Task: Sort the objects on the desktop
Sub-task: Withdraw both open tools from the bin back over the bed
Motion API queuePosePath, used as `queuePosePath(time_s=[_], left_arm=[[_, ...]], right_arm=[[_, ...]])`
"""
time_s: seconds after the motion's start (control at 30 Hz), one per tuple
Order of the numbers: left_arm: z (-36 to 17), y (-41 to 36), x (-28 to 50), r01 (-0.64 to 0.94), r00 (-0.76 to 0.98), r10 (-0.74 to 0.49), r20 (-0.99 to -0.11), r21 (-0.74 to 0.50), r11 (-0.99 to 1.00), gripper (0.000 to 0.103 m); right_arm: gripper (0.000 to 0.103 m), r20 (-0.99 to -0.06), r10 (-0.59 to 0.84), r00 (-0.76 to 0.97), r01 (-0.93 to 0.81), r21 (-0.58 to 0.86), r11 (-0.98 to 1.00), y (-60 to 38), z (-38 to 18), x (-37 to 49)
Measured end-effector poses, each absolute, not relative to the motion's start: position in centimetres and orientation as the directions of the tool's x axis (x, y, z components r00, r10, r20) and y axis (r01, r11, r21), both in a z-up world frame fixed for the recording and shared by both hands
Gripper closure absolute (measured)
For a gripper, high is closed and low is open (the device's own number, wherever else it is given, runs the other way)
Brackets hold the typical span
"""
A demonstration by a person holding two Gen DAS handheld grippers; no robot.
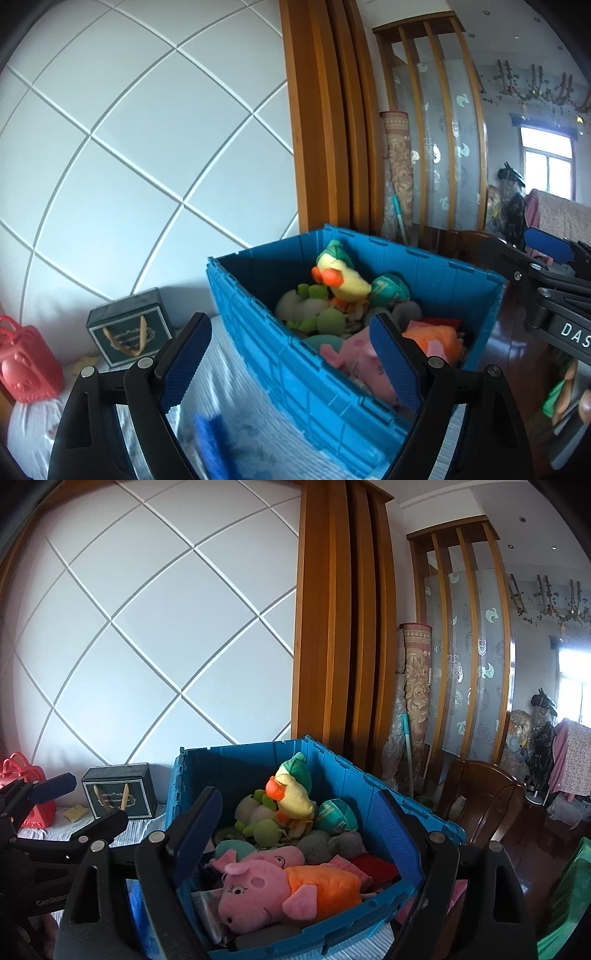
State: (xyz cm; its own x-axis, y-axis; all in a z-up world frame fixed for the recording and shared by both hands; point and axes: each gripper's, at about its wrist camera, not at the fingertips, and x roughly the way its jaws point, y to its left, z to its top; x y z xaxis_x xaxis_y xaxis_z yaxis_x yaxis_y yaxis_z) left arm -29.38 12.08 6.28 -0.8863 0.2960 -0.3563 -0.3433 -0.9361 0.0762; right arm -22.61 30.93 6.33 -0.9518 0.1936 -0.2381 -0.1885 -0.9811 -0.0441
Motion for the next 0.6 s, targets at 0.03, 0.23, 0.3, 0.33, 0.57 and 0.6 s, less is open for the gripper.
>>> queuePosePath(time_s=[0.03,0.23,0.3,0.33,0.57,0.6], left_arm=[[6.1,11.3,-28.8,-0.338,-0.888,0.288,-0.359,0.083,-0.937,0.015],[4.7,4.8,-25.5,-0.304,-0.884,0.243,-0.399,0.096,-0.948,0.015],[4.1,2.6,-24.2,-0.287,-0.885,0.221,-0.410,0.105,-0.952,0.015],[3.7,1.5,-23.7,-0.282,-0.882,0.213,-0.420,0.108,-0.953,0.015],[0.9,-4.4,-20.2,-0.248,-0.867,0.167,-0.469,0.117,-0.962,0.015],[0.4,-5.2,-19.8,-0.241,-0.865,0.161,-0.475,0.112,-0.964,0.015]], right_arm=[[0.019,-0.235,0.189,-0.953,-0.185,-0.039,-0.982,30.1,6.3,-22.0],[0.019,-0.238,0.151,-0.959,-0.152,-0.015,-0.988,23.8,5.8,-18.7],[0.019,-0.238,0.146,-0.960,-0.144,-0.028,-0.989,21.3,5.4,-17.6],[0.018,-0.242,0.139,-0.960,-0.134,-0.034,-0.990,20.0,5.1,-17.2],[0.006,-0.278,0.079,-0.957,-0.072,-0.036,-0.997,13.1,2.9,-14.8],[0.006,-0.283,0.070,-0.957,-0.060,-0.045,-0.997,12.2,2.6,-14.7]])
